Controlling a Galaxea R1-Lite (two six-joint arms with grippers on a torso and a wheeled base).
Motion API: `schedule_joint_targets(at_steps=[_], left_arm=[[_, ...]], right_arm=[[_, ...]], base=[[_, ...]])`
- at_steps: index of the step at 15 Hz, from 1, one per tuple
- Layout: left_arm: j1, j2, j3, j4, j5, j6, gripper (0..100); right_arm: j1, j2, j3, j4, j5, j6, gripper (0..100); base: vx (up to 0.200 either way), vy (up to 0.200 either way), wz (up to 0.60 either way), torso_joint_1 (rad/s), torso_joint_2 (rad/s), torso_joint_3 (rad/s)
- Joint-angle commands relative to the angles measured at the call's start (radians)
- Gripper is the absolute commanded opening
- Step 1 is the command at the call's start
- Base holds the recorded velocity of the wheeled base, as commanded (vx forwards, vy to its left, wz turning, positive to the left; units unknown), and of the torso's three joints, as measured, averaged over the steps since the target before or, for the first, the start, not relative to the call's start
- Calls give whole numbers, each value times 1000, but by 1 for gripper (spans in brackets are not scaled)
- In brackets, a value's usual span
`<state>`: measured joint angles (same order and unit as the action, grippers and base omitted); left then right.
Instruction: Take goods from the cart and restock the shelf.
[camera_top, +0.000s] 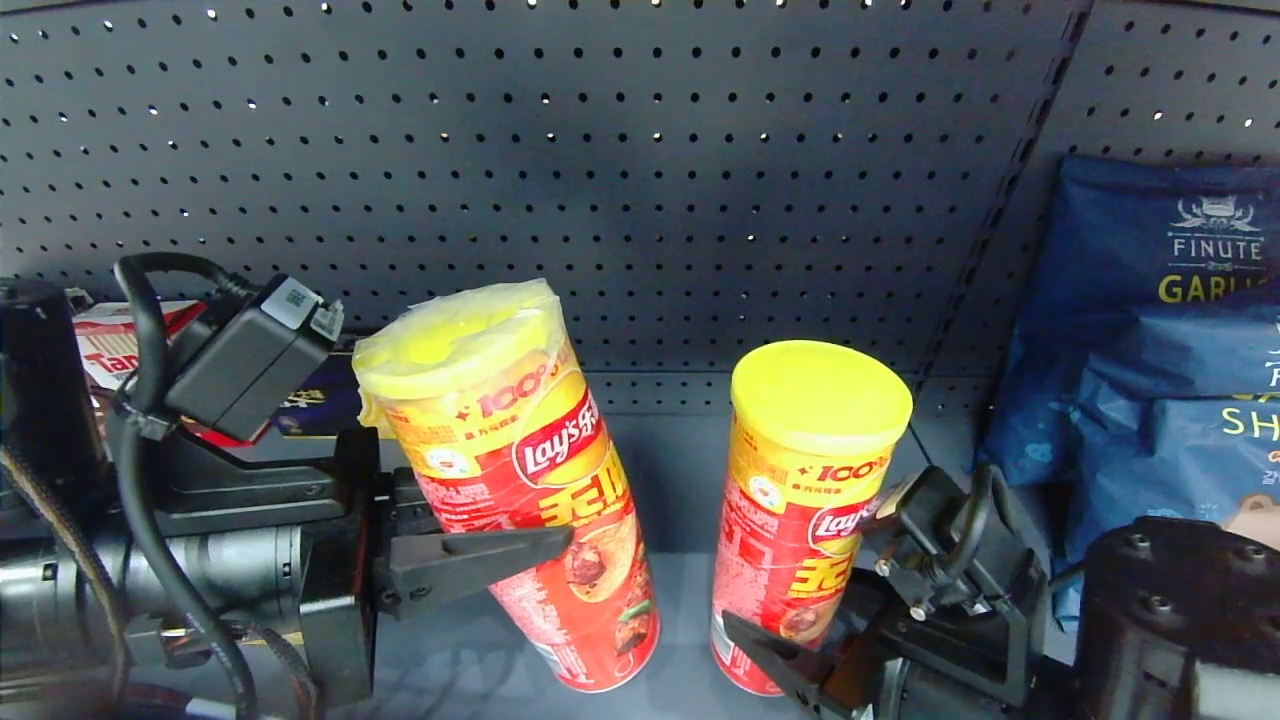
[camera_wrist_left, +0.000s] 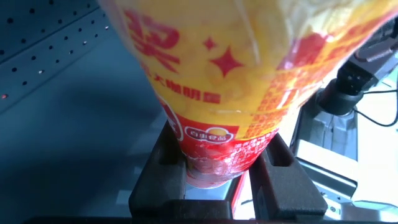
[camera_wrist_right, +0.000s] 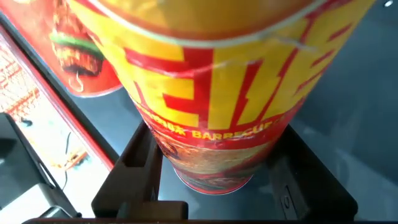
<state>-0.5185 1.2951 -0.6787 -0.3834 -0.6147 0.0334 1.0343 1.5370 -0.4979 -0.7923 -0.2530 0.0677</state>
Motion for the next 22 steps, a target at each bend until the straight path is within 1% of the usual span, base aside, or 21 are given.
schedule_joint_targets(at_steps=[1, 8, 9, 13, 16, 17, 20, 22], left_arm=[[9, 0, 1, 0, -2, 0, 0], [9, -5, 4, -2, -2, 2, 0], [9, -5, 4, -5, -2, 2, 0], [9, -8, 8, -14, -2, 2, 0], [9, -8, 5, -14, -2, 0, 0], [9, -8, 2, -14, -2, 0, 0], [9, -8, 2, -15, -2, 0, 0], [9, -7, 1, -15, -2, 0, 0]], right_arm=[[3, 23, 1, -1, 0, 0, 0], [3, 75, -19, -4, 1, -2, 0], [3, 75, -8, -4, 1, -5, 100], [3, 49, 12, -11, -3, -6, 100], [-6, -8, 71, -18, -3, -9, 100], [-17, -49, 114, -18, -3, -11, 100], [-57, -106, 167, -16, -3, -12, 100], [-125, -121, 179, -16, -2, -29, 100]], base=[[0, 0, 0, 0, 0, 0], [0, 0, 0, 0, 0, 0], [0, 0, 0, 0, 0, 0], [0, 0, 0, 0, 0, 0], [0, 0, 0, 0, 0, 0], [0, 0, 0, 0, 0, 0], [0, 0, 0, 0, 0, 0], [0, 0, 0, 0, 0, 0]])
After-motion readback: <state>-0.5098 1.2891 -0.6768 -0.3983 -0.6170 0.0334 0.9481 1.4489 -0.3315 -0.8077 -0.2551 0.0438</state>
